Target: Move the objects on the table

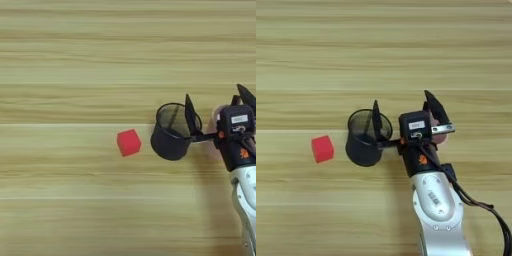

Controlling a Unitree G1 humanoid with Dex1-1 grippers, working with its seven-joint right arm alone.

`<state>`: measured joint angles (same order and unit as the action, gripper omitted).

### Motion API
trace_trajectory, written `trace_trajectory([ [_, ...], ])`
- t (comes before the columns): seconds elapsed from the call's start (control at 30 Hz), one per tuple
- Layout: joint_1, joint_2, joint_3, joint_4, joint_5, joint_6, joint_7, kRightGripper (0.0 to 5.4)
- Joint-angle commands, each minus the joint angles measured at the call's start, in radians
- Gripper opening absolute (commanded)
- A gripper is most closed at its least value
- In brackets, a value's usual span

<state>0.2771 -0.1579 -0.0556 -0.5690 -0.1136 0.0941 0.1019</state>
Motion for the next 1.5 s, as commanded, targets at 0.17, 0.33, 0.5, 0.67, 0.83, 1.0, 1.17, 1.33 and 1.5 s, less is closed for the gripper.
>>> trace_trajectory([
  [0.17,-0.029,-0.026,-0.061,0.019,0.017,-0.067,0.004,5.37],
  [0.33,-0.031,-0.023,-0.071,0.056,0.016,-0.088,0.009,5.37],
  [0.5,-0.034,-0.02,-0.072,0.078,0.018,-0.097,0.014,5.37],
  [0.67,-0.033,-0.02,-0.073,0.088,0.02,-0.102,0.016,5.37],
  [0.83,-0.032,-0.019,-0.075,0.079,0.022,-0.099,0.017,5.22],
  [1.0,-0.031,-0.02,-0.073,0.078,0.024,-0.101,0.016,4.62],
  [1.17,-0.026,-0.02,-0.07,0.074,0.022,-0.107,0.015,3.79],
  [1.33,-0.017,-0.017,-0.064,0.087,0.023,-0.112,0.017,3.1],
  [1.5,-0.008,-0.014,-0.051,0.091,0.02,-0.118,0.018,2.36],
])
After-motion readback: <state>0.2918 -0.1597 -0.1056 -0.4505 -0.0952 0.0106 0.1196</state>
